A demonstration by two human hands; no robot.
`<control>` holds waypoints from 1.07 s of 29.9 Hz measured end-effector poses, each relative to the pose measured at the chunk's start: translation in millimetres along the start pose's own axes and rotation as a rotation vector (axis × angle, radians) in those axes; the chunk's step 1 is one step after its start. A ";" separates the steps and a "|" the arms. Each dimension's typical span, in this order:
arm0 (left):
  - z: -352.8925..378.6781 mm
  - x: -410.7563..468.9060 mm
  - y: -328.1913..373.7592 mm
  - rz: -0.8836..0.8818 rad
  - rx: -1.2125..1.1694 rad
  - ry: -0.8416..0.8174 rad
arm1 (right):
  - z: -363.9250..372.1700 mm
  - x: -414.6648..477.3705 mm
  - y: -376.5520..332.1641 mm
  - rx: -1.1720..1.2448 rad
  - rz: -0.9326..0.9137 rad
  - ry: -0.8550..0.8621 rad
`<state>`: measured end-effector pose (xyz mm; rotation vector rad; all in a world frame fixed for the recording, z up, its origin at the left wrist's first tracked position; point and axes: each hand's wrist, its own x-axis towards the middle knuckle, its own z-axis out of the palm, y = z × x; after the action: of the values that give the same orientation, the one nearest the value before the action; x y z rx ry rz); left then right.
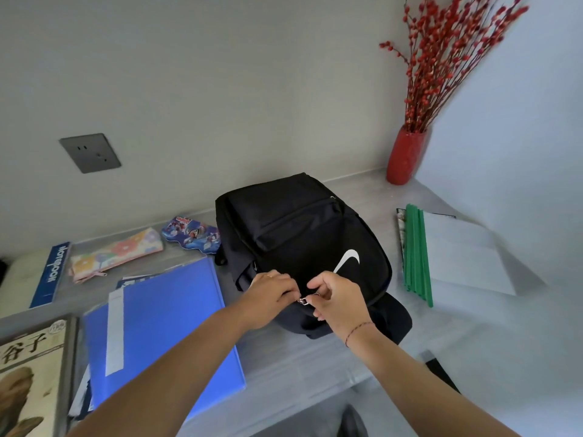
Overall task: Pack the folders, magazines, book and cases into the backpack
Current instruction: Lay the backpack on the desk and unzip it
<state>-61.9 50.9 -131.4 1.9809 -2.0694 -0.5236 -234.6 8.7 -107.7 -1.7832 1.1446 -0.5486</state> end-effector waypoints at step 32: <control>-29.4 47.6 55.0 -0.073 -0.463 -0.153 | -133.3 78.2 67.6 -0.472 -0.026 0.138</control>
<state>-103.2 1.9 -86.1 1.7868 -1.7497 -1.0872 -329.4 -130.8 -110.7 -2.1889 1.4354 -0.4451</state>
